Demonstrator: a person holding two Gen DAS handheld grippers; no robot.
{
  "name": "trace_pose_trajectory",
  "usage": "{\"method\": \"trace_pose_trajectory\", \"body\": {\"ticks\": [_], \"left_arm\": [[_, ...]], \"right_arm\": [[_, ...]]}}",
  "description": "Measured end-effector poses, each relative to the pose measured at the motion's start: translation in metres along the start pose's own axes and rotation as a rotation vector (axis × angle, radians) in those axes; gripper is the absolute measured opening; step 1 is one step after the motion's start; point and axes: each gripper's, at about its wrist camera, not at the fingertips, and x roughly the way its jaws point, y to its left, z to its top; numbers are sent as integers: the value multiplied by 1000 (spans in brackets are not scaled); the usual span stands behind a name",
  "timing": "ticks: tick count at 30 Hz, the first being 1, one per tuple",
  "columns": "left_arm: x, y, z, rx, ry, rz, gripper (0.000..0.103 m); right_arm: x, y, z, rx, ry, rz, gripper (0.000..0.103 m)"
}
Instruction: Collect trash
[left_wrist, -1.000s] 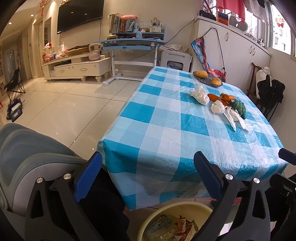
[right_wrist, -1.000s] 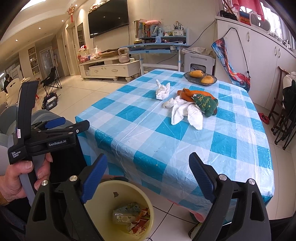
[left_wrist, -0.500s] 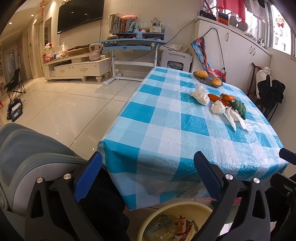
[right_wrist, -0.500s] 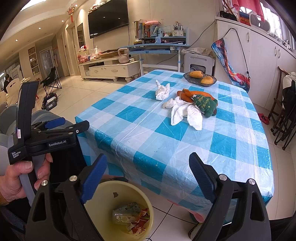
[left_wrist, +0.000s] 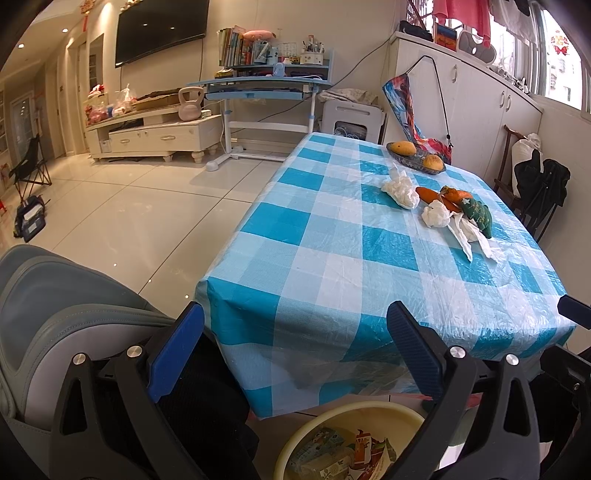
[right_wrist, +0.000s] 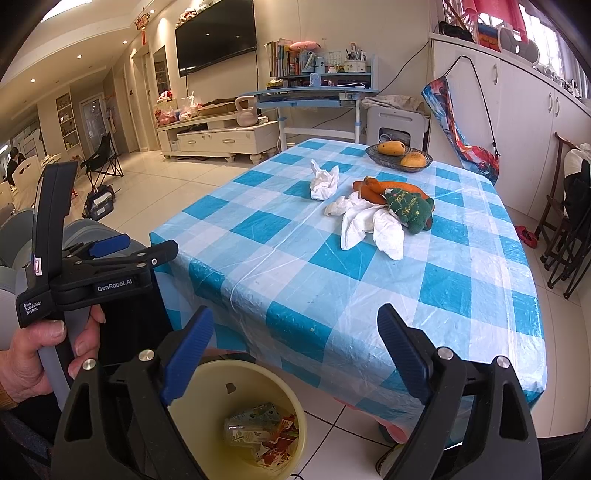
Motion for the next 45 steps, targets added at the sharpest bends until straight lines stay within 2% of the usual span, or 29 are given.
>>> {"method": "trace_pose_trajectory", "body": {"ticks": [45], "left_arm": [[-3,6,1,-31,-13,3,96]], "right_arm": [[-1,-1,0,-1,-2,-1,87]]}}
